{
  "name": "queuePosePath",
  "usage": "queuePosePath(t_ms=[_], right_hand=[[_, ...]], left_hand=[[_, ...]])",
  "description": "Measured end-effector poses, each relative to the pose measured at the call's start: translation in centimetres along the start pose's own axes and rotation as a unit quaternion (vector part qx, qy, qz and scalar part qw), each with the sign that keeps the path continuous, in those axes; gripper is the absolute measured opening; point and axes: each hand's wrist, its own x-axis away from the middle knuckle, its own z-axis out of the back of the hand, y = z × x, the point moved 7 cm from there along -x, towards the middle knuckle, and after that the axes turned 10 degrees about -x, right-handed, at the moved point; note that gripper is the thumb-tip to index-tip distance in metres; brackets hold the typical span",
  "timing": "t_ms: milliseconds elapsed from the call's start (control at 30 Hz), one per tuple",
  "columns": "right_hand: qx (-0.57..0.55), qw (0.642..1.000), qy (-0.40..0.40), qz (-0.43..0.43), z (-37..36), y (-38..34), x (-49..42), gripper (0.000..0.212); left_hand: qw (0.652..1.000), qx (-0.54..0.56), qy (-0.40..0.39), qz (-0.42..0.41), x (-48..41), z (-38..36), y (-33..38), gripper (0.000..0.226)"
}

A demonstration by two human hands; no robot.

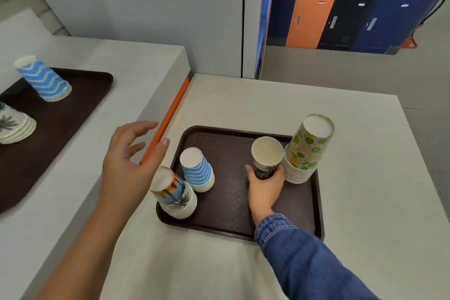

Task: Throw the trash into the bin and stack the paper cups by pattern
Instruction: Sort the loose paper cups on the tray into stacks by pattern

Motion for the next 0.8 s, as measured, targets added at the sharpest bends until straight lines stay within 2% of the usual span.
queuePosePath(t_ms=[100,200,300,367,433,533,633,733,800], right_hand=[[0.006,1.000,0.027,0.011,-0.7,0.2,-0.9,0.079],[0.002,1.000,0.011,0.022,-1.1,-0.5,-0.6,0.069],[-0.031,0.996,-0.086,0.014,-1.4,-2.4,1.1,0.068],[-0.056,0.983,-0.169,0.044,-1.3,-5.3,2.4,0.074],[-0.028,0.964,-0.249,0.087,-1.0,-9.3,3.6,0.078],[0.052,0.934,-0.317,0.156,-0.5,-16.7,5.6,0.078],[0.136,0.867,-0.390,0.280,-1.8,-23.0,8.4,0.071],[0.299,0.755,-0.473,0.341,-5.1,-25.4,11.7,0.075],[0.361,0.692,-0.505,0.367,-7.4,-25.8,13.8,0.075]], left_hand=[[0.997,0.032,-0.030,0.056,1.5,-0.3,-2.5,0.039],[0.989,0.066,-0.065,0.117,3.7,-1.5,-5.4,0.069],[0.991,0.019,-0.070,0.113,5.7,-1.9,-6.7,0.090],[0.994,-0.005,-0.058,0.097,6.3,-1.7,-6.8,0.091],[0.995,-0.006,-0.050,0.091,6.5,-1.7,-7.2,0.091],[0.991,0.015,-0.076,0.108,6.7,-2.3,-8.9,0.098],[0.985,0.049,-0.091,0.140,6.9,-2.4,-10.1,0.106],[0.984,0.066,-0.093,0.137,6.8,-1.6,-10.1,0.111],[0.985,0.071,-0.091,0.127,6.7,-0.9,-10.1,0.116]])
